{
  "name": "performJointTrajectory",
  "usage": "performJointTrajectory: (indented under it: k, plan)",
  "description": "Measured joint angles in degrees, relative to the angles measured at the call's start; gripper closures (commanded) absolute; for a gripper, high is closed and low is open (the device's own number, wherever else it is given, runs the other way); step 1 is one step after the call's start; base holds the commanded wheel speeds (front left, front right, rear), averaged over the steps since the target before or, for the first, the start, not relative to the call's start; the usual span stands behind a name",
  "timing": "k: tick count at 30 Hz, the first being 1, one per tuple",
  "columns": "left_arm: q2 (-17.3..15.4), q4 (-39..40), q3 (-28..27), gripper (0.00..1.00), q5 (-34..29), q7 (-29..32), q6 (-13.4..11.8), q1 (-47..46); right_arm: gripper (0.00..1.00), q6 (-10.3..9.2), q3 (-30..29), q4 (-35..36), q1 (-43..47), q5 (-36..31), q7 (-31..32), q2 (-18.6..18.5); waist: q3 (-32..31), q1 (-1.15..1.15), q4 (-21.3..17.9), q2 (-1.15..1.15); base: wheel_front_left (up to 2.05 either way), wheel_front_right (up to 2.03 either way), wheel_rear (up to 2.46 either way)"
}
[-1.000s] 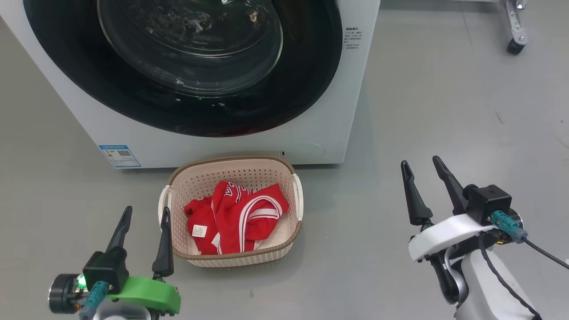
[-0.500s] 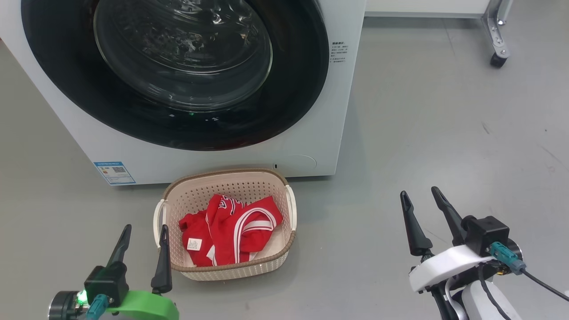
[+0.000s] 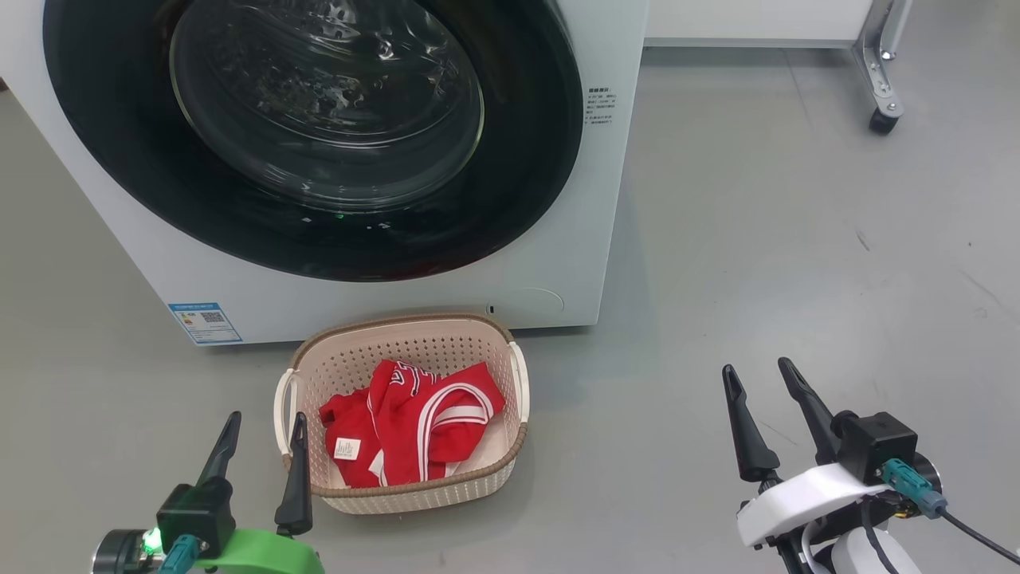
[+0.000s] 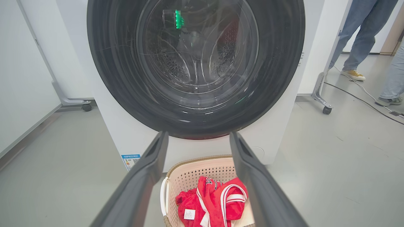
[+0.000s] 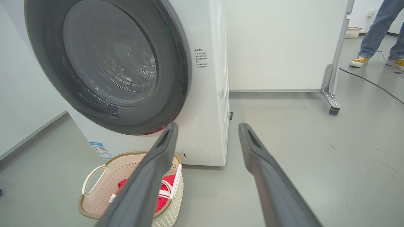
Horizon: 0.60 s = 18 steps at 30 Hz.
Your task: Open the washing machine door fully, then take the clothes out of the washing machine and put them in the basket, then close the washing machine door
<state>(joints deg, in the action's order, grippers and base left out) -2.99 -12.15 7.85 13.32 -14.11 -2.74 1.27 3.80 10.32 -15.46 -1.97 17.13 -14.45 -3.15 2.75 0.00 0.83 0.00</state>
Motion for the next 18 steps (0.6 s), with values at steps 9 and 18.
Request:
performJointTrajectory:
  k: [9, 18]
  plan:
    - [0.00, 0.19, 0.22, 0.00, 0.01, 0.49, 0.00, 0.15, 0.00, -0.41, -0.29, 0.76, 0.88, -0.10, 0.00, 0.11, -0.42, 0.00, 0.09, 0.00, 0.00, 0.00, 0.00]
    - [-0.01, 0.66, 0.41, 0.00, 0.01, 0.93, 0.00, 0.54, 0.00, -0.42, -0.42, 1.33, 1.62, -0.55, 0.00, 0.32, -0.30, 0.00, 0.11, 0.00, 0.00, 0.00, 0.00]
